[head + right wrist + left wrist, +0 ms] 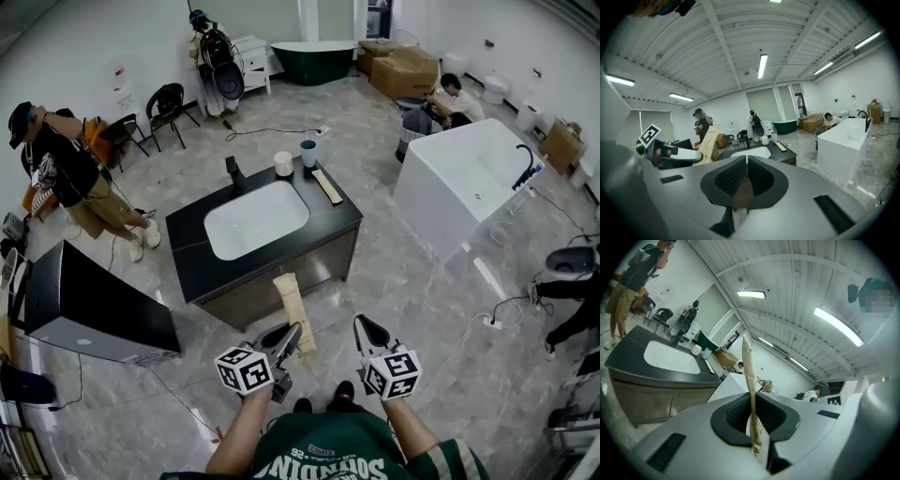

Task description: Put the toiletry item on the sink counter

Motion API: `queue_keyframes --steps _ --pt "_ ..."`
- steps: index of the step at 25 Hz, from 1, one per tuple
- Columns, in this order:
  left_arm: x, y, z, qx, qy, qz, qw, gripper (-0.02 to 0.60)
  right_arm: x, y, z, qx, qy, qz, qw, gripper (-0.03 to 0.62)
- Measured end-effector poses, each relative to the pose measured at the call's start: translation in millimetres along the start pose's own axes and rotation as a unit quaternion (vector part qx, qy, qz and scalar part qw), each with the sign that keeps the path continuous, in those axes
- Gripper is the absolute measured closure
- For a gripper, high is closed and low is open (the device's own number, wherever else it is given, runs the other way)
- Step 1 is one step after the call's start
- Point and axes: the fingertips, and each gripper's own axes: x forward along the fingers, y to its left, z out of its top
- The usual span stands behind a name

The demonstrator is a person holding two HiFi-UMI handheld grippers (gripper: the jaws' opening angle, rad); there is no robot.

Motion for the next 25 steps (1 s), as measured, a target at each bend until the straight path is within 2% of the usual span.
queue_keyframes --steps 13,19,25 --pt "61.0 -26.0 4.2 0.010 -0.027 0.035 0.9990 0.547 -1.6 -60.3 23.3 -0.020 0.003 0.053 0.998 0.551" --pt "75.0 -38.3 1.2 0.011 -0.032 0.046 0.9984 0.547 -5.9 -83.0 26.4 -0.017 0.008 0.062 0.998 0.551" --pt "92.7 -32.3 6.2 0.004 -0.037 0.049 0.9981 0.547 0.6 -96.1 31.0 -0.019 0.009 0.069 0.997 0.551"
